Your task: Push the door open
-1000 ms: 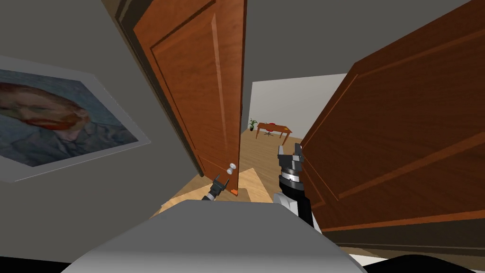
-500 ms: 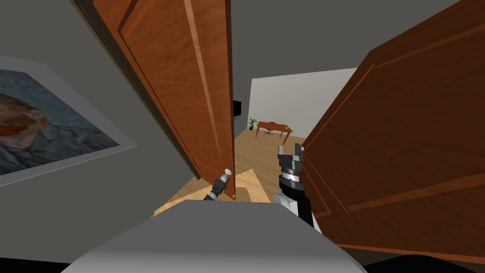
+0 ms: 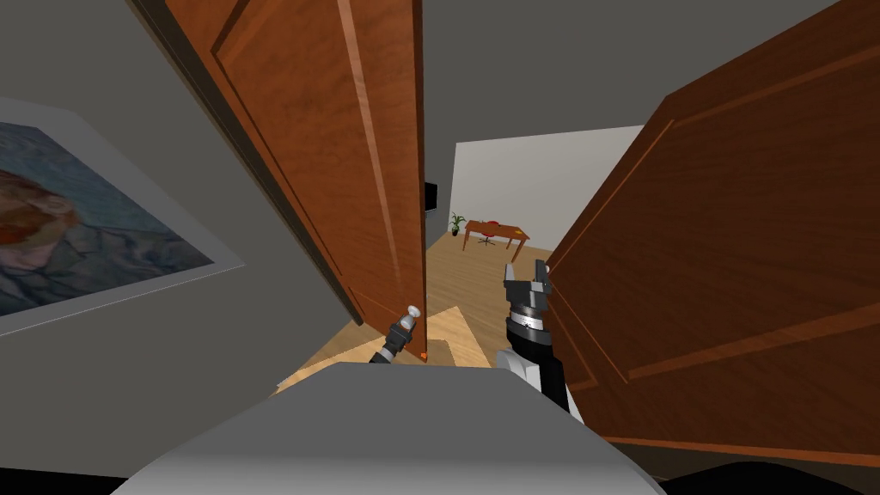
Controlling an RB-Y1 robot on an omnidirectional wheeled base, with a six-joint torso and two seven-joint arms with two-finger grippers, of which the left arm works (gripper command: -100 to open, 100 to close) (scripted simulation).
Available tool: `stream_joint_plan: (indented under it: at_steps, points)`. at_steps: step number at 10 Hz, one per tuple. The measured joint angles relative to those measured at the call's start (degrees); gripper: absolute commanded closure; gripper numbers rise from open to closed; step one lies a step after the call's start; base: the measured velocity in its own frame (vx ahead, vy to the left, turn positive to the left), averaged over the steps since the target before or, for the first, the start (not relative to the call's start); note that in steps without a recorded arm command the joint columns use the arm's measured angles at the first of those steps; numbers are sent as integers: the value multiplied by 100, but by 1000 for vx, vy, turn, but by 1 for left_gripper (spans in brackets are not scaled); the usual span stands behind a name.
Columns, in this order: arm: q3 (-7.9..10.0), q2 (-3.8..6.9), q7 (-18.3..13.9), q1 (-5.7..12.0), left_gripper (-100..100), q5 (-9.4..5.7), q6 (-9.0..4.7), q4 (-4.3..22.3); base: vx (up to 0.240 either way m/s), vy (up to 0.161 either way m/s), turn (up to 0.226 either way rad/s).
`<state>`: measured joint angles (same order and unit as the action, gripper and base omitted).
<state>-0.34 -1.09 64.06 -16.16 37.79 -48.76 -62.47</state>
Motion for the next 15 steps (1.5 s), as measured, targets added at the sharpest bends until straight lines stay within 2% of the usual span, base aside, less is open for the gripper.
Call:
stream_joint_plan:
  at_steps: [6,10,12,15]
  points:
    - [-36,104,-620,52,100,-335,-8,125,19,-12,-30]
    - [-86,190,-1249,112,100,-687,-23,195,39,-16,-50]
    - [-83,195,-1489,207,100,-848,-78,330,22,-14,-28]
    - [-127,254,-1941,210,100,-1079,-34,264,30,-10,-36]
